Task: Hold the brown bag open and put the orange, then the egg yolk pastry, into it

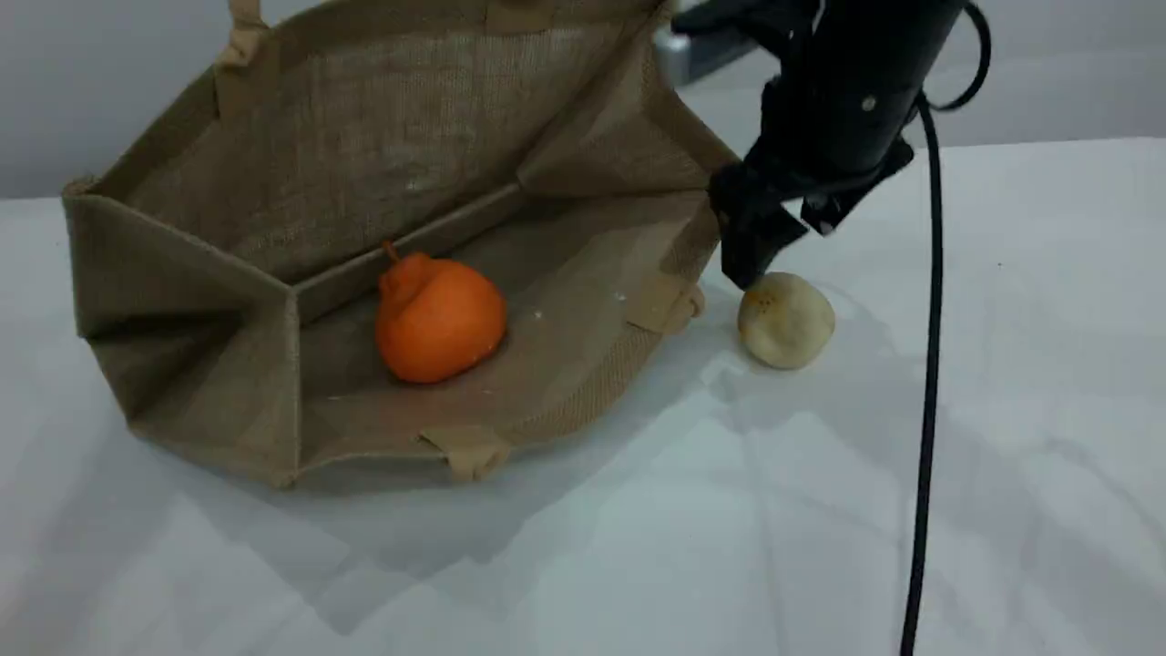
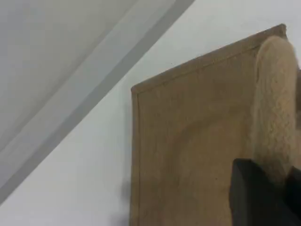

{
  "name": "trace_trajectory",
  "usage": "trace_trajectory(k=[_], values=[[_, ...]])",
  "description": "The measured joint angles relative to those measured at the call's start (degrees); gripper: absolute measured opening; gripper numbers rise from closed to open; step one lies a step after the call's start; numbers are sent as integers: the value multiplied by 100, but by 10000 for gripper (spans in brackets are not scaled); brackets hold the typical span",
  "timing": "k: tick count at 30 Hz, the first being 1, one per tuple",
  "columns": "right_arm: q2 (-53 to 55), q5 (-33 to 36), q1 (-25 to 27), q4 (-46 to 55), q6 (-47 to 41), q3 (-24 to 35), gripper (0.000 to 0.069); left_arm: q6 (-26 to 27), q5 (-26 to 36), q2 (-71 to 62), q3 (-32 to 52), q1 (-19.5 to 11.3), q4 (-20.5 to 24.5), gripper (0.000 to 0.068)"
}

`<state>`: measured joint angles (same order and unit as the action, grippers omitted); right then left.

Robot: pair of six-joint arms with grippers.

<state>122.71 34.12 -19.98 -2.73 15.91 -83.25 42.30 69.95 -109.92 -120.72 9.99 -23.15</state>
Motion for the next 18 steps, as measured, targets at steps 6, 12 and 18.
trace_trajectory(k=[6,12,18], values=[[299,-212,0,0,11,0,584,0,0,0,0,0,0,86],[525,-344,0,16,69,0,584,0,0,0,0,0,0,86],[607,-518,0,36,74,0,538,0,0,0,0,0,0,86]])
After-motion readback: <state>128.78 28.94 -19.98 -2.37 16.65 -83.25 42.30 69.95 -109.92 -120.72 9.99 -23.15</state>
